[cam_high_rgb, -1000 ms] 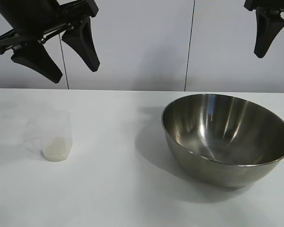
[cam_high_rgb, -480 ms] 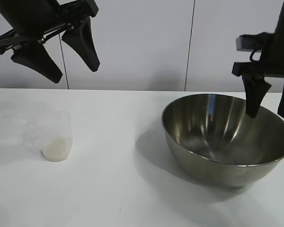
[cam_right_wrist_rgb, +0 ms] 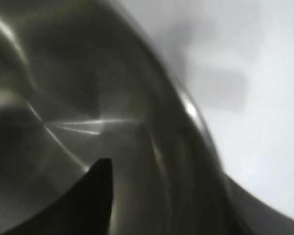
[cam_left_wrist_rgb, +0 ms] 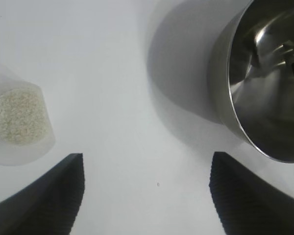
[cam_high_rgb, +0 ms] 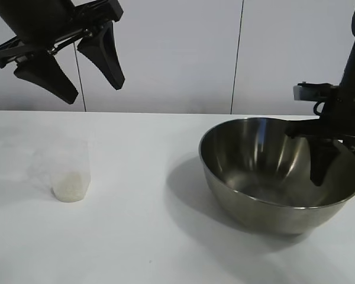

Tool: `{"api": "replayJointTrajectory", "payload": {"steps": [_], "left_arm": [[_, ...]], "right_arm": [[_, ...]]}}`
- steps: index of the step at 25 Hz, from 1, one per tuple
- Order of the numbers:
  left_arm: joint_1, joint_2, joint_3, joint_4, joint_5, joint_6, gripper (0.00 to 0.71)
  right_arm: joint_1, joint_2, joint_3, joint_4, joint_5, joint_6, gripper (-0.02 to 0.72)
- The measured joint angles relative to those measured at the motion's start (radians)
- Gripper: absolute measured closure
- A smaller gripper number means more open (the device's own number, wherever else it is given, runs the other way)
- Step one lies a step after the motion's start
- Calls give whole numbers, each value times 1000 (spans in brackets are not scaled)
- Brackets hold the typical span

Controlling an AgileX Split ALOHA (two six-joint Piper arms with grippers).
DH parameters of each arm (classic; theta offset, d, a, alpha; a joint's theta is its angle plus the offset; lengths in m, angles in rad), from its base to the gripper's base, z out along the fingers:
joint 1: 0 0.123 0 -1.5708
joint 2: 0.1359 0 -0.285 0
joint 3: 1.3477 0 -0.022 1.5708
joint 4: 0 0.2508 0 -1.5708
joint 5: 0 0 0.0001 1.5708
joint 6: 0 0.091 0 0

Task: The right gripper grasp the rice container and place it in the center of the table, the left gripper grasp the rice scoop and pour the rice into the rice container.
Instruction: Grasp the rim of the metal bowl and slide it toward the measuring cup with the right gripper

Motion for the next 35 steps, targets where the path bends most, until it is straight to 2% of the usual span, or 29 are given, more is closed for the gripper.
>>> {"api": "replayJointTrajectory", "payload": {"steps": [2, 5, 10, 12, 14, 18, 22, 27, 35], "left_arm": [[0, 0, 0, 0, 0, 0, 189], [0, 0, 0, 0, 0, 0, 189], [0, 0, 0, 0, 0, 0, 189], [0, 0, 0, 0, 0, 0, 189], [0, 0, 0, 0, 0, 0, 189], [0, 0, 0, 0, 0, 0, 189], [0, 0, 0, 0, -1, 0, 189], [0, 0, 0, 0, -1, 0, 189], [0, 0, 0, 0, -1, 0, 189]], "right_arm": [[0, -2, 1, 30, -8, -7, 661], [-3, -11, 1, 76, -11, -49, 688], [-51, -15, 2, 260, 15, -175, 694], [-75, -15, 2, 324, 30, -227, 693], [-92, -21, 2, 368, 42, -248, 693], [-89, -36, 2, 390, 45, -263, 693], [-35, -45, 2, 391, 42, -252, 693], [82, -45, 2, 389, 0, -177, 693], [205, -22, 2, 380, -128, -59, 693]]}}
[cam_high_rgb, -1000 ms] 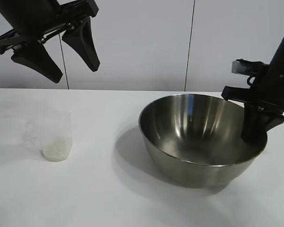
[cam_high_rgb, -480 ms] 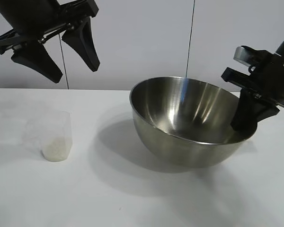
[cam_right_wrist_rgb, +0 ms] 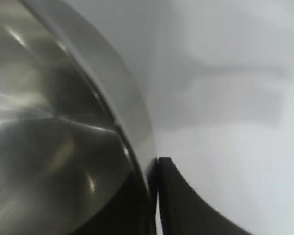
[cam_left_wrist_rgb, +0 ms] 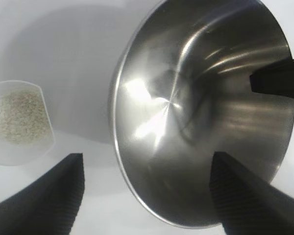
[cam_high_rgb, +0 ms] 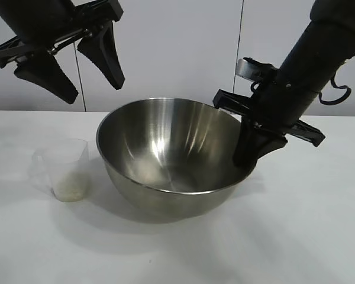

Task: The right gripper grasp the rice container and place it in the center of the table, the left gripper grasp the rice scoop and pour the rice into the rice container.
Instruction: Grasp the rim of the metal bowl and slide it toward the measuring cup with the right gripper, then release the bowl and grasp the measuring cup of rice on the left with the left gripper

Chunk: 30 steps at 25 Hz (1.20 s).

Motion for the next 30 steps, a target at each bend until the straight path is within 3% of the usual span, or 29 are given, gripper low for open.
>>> {"api": "replayJointTrajectory", "payload": {"steps": [6, 12, 14, 22, 27, 30], "left_arm": [[0, 0, 0, 0, 0, 0, 189], [0, 0, 0, 0, 0, 0, 189], [0, 0, 0, 0, 0, 0, 189], [0, 0, 0, 0, 0, 0, 189], [0, 0, 0, 0, 0, 0, 189], [0, 0, 0, 0, 0, 0, 189]], "right_arm": [[37, 38, 3, 4, -10, 14, 656], [34, 36, -27, 17, 15, 27, 365], [33, 36, -47, 0, 50, 34, 329], [-35, -15, -244, -175, 273, 89, 304], [-71, -50, -351, -184, 384, 95, 304], [-72, -73, -373, -184, 411, 96, 304]]}}
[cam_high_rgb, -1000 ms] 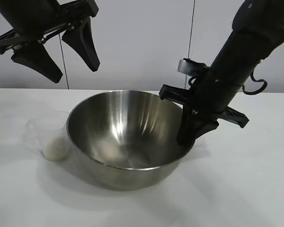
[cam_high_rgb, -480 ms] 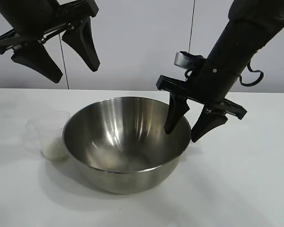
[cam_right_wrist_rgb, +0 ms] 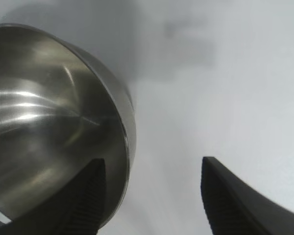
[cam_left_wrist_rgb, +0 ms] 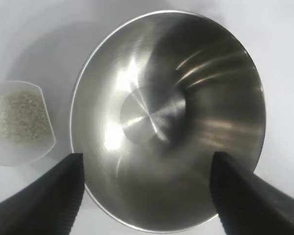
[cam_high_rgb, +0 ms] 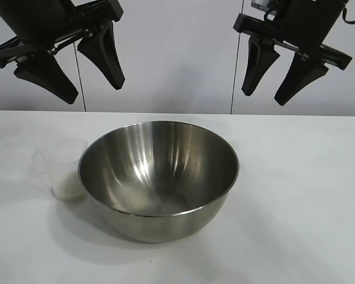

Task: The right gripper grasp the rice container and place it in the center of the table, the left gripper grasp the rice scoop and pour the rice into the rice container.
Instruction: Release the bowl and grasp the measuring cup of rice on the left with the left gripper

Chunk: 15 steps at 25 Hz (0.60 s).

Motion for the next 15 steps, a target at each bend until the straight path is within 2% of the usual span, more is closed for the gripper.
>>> {"api": "replayJointTrajectory", "payload": {"steps": [15], "left_arm": [[0, 0, 0, 0, -4, 0, 189]], "right_arm": [[-1, -16, -5, 0, 1, 7, 304]]}}
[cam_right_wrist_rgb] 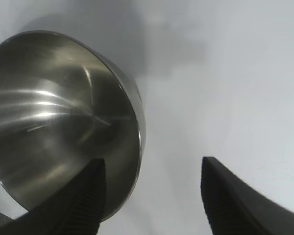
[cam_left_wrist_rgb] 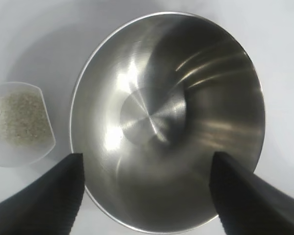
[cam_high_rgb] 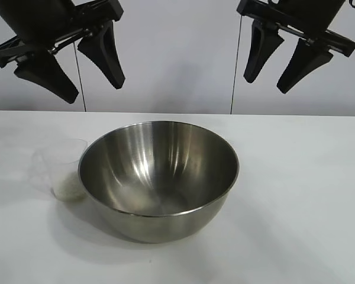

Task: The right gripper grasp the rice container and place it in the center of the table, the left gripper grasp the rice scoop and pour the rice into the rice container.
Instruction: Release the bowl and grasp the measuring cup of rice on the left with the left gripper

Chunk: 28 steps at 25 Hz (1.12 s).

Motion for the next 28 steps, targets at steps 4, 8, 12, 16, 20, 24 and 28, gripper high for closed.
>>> {"api": "replayJointTrajectory", "payload": {"steps": [4, 8, 12, 16, 20, 24, 28], "left_arm": [[0, 0, 0, 0, -11, 0, 189], [0, 0, 0, 0, -35, 0, 189], [0, 0, 0, 0, -38, 0, 189], [0, 0, 0, 1, -85, 9, 189], [0, -6, 6, 2, -126, 56, 189], [0, -106, 101, 37, -251, 140, 189], [0, -270, 318, 50, -483, 245, 178]], "right_arm": [[0, 0, 0, 0, -1, 1, 304], [0, 0, 0, 0, -3, 1, 304], [0, 0, 0, -1, -3, 1, 304], [0, 0, 0, -2, -3, 1, 304], [0, 0, 0, -2, -3, 1, 304], [0, 0, 0, -2, -3, 1, 304], [0, 0, 0, -2, -3, 1, 304]]}}
